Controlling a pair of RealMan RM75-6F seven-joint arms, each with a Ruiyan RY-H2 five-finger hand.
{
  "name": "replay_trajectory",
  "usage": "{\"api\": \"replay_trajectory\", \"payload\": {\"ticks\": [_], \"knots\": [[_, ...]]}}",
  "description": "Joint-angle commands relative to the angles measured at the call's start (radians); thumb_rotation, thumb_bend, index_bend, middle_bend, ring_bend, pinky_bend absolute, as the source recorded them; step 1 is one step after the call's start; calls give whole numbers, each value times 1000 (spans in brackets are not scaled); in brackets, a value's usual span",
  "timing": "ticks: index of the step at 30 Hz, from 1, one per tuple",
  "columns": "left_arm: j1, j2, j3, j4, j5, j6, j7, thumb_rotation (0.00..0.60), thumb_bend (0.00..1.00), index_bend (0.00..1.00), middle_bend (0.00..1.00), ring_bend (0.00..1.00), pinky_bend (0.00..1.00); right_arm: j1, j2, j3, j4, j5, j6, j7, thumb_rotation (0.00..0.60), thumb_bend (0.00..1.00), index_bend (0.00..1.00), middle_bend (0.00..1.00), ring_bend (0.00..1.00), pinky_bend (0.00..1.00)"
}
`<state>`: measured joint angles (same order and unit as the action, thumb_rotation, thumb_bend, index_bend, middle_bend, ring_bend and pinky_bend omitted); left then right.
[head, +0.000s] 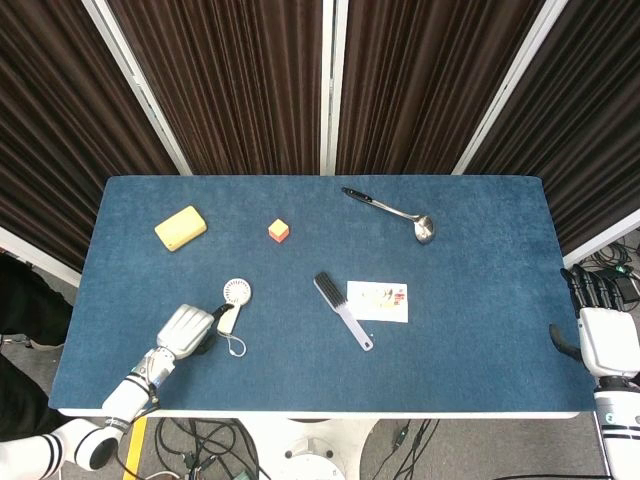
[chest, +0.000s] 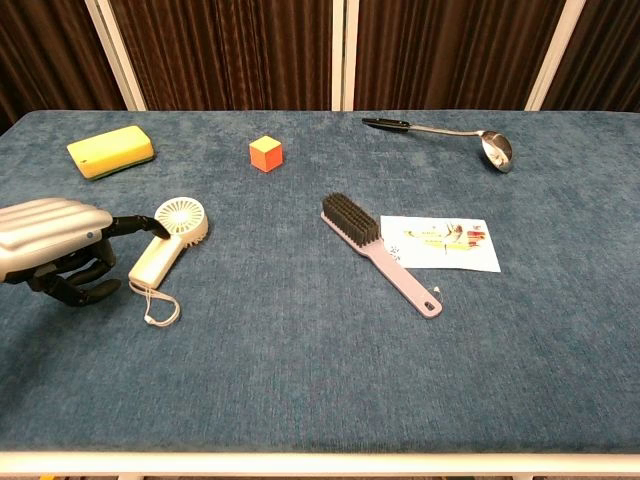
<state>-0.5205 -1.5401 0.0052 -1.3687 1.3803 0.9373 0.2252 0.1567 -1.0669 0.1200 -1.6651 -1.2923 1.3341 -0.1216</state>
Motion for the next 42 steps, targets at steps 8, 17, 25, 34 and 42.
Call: {"api": "replay_trajectory", "payload": {"ticks": [8,17,25,34,42], "knots": [[0,13,-9,-9,-3,21,-14,600,467,258,835,840,866,-2,1,0,-1,-3,6,2,600,272,0,0,0,0],[25,73,-30,-80,29,121,-61,600,467,254,835,840,864,-6,1,0,3,-7,13,11,600,270,0,0,0,0],[125,97,-36,-64,67,320,-143,600,467,250,833,840,864,-10,-5,-6,25,-6,4,38,600,272,0,0,0,0],[222,133,-47,35,44,446,-198,600,383,229,459,384,613,-12,-11,-2,27,-19,17,58,600,270,0,0,0,0],[287,170,-35,26,33,493,-215,600,199,217,227,139,354,-15,-23,-13,31,-39,24,44,600,271,0,0,0,0]]}}
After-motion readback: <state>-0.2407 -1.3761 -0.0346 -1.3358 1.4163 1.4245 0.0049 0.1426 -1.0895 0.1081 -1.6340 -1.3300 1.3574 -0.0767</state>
